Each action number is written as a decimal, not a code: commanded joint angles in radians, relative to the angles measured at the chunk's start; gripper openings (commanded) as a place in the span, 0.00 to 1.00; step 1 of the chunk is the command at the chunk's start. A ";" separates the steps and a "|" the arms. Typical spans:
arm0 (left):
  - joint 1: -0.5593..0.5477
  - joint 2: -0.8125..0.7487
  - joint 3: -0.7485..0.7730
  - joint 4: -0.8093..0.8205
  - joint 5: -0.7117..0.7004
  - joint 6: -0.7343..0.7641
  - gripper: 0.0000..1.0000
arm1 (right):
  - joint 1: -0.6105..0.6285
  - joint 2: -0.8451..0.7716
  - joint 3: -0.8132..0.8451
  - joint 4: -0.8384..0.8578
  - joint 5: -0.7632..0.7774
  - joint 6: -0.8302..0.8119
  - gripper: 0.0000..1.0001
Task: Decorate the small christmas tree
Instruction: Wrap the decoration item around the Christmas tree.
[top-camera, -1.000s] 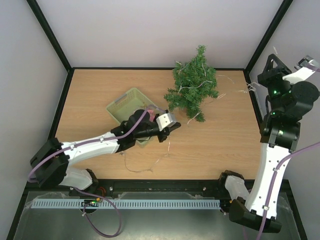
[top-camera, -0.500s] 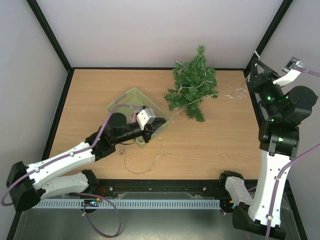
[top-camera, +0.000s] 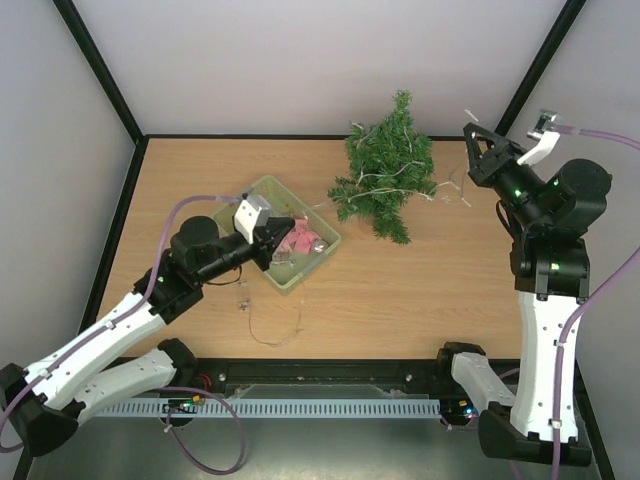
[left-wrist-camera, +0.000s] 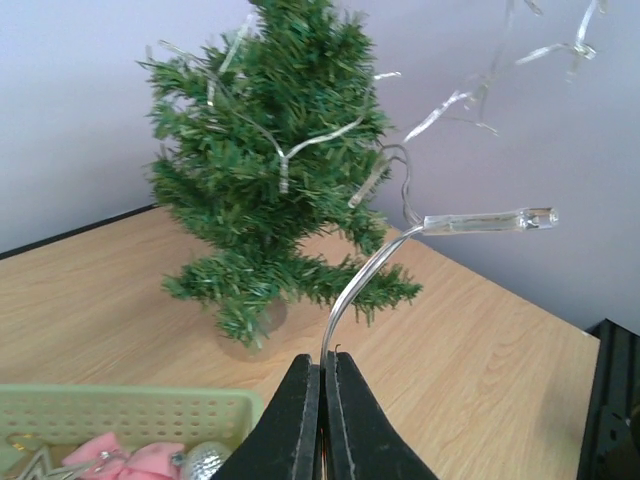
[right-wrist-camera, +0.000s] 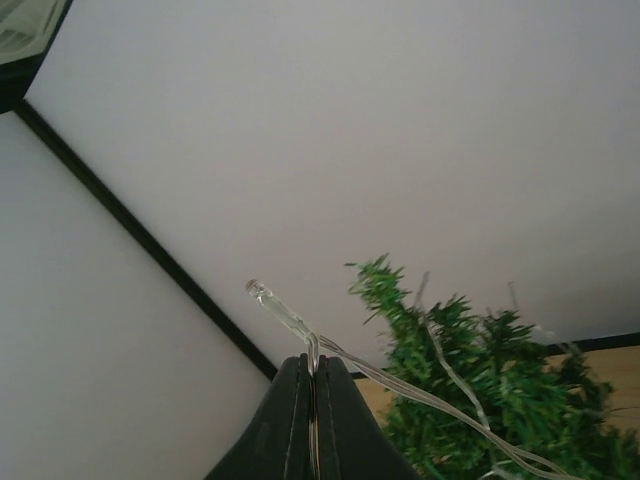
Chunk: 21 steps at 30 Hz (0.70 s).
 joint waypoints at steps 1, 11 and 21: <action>0.045 -0.042 0.075 -0.099 -0.012 -0.035 0.02 | 0.042 -0.003 0.010 0.029 -0.094 0.014 0.02; 0.082 -0.095 0.159 -0.232 -0.067 -0.035 0.03 | 0.228 0.022 -0.021 0.065 -0.065 0.005 0.02; 0.098 -0.090 0.146 -0.285 -0.114 -0.121 0.02 | 0.644 0.139 -0.005 0.056 0.144 -0.105 0.02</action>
